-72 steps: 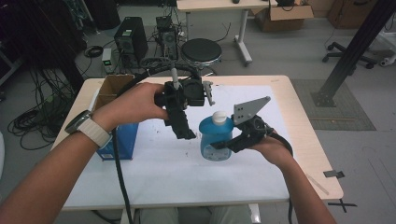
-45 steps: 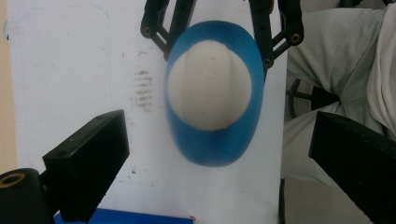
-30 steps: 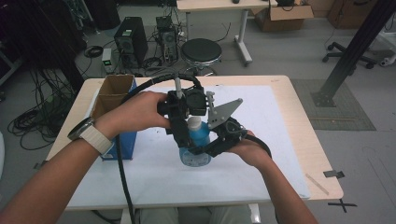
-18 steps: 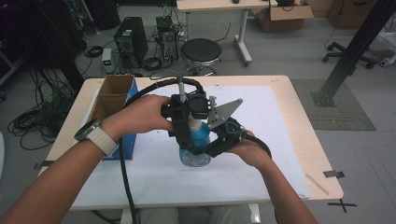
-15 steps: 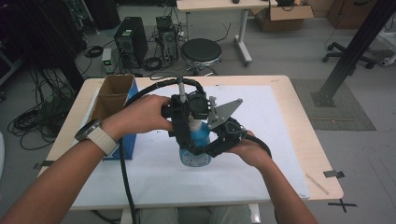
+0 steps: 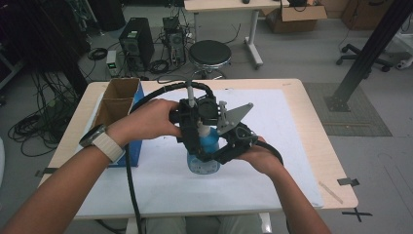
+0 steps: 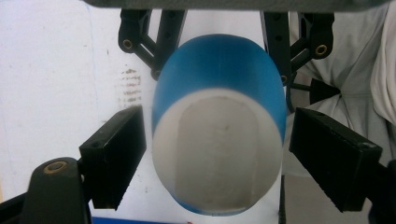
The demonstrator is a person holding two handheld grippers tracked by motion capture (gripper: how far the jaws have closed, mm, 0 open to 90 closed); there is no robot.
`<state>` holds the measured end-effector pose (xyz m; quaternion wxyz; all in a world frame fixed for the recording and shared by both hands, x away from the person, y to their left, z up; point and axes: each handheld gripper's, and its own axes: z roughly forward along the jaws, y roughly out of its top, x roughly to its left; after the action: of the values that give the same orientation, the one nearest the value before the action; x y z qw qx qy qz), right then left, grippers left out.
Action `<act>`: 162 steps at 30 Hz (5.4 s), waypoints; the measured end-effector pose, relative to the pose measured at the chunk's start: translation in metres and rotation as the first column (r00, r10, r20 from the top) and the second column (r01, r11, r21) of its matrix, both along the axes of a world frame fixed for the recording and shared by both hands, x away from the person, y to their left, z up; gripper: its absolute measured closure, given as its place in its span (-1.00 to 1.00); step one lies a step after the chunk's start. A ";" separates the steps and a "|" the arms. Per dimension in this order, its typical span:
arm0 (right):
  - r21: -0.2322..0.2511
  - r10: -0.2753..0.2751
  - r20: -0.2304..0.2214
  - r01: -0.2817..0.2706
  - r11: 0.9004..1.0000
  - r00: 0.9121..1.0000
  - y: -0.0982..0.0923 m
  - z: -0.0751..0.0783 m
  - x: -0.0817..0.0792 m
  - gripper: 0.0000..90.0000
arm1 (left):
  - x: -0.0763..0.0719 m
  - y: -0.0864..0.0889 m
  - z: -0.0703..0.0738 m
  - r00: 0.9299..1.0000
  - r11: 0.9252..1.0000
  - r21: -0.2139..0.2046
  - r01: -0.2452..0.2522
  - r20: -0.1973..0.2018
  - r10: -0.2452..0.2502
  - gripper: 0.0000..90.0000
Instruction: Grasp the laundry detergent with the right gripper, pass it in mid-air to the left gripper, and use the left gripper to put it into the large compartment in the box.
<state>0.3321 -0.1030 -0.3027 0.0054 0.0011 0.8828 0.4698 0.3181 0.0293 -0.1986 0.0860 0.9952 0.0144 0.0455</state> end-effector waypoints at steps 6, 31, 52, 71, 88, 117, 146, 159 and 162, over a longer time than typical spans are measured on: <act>-0.002 0.003 0.001 -0.003 1.000 1.000 0.001 0.000 0.000 -0.02 | -0.001 0.001 0.001 1.000 1.000 -0.012 0.004 0.011 -0.003 -0.47; 0.002 0.016 -0.008 -0.016 1.000 1.000 0.003 -0.002 -0.001 -0.02 | -0.001 -0.002 -0.003 1.000 1.000 0.003 0.009 0.019 -0.009 -0.17; 0.007 0.035 -0.012 -0.035 0.999 0.999 -0.001 0.004 -0.002 -0.31 | -0.004 0.000 0.005 1.000 1.000 -0.007 0.005 0.008 -0.005 -0.15; -0.169 -0.210 -0.055 0.198 0.965 0.976 -0.079 0.010 0.003 -0.87 | 0.001 0.014 0.017 0.988 0.988 0.014 -0.152 0.019 0.151 -0.15; -0.459 -0.313 0.038 0.295 0.838 0.949 -0.132 0.032 -0.002 -0.88 | 0.021 0.030 0.043 0.924 0.924 -0.029 -0.381 0.010 0.382 -0.15; -0.499 -0.383 0.068 0.363 0.787 0.921 -0.182 0.038 0.002 -0.87 | 0.056 0.083 0.100 0.559 0.557 -0.121 -0.822 0.019 0.829 -0.15; -0.500 -0.385 0.078 0.370 0.783 0.920 -0.185 0.045 0.008 -0.87 | 0.065 0.162 0.141 0.194 0.191 -0.188 -0.963 0.005 0.981 -0.15; -0.500 -0.393 0.074 0.375 0.780 0.916 -0.188 0.042 0.009 -0.86 | 0.063 0.193 0.140 0.080 0.083 -0.231 -0.969 0.024 0.997 -0.15; -0.501 -0.396 0.074 0.377 0.779 0.915 -0.189 0.041 0.009 -0.86 | 0.064 0.197 0.136 0.062 0.071 -0.240 -0.968 0.043 0.997 -0.15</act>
<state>0.3410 -0.2917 -0.2613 0.0859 0.1888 0.9553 0.2106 0.3819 0.2259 -0.0631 0.1062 0.7010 0.6796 0.1883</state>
